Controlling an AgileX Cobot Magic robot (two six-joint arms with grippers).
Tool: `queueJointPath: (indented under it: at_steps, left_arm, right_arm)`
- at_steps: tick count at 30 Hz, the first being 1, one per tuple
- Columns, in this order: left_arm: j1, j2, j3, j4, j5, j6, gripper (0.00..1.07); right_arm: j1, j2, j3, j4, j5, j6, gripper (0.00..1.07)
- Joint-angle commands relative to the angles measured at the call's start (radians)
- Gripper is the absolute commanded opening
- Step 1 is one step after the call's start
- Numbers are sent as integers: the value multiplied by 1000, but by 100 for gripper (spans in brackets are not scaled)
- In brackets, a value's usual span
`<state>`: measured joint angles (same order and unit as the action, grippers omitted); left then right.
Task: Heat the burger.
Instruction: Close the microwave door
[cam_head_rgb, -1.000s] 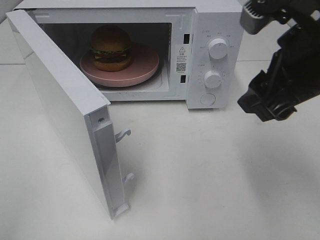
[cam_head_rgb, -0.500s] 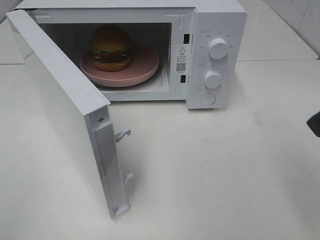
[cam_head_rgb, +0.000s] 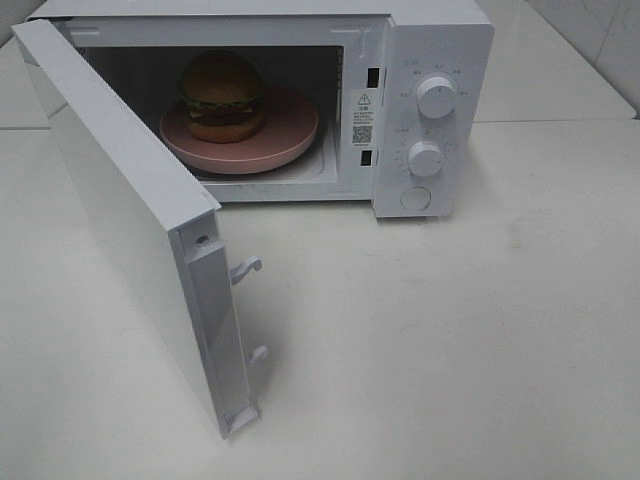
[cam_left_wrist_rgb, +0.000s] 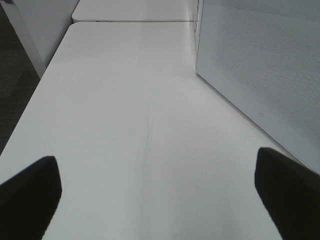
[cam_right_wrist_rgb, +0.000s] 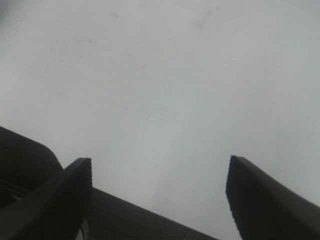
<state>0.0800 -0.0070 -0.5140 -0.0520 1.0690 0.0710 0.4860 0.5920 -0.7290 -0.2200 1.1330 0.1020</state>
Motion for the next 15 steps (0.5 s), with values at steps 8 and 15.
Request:
queueJointPath:
  at_steps: [8,15]
  left_arm:
    - [2,-14,-1,4,1,-2,98]
    - [2,-14,-1,4,1,-2,98]
  right_arm:
    - [-172,-204,125,52,-24,0,74]
    - [-270,-348,196,81,-58,0,74]
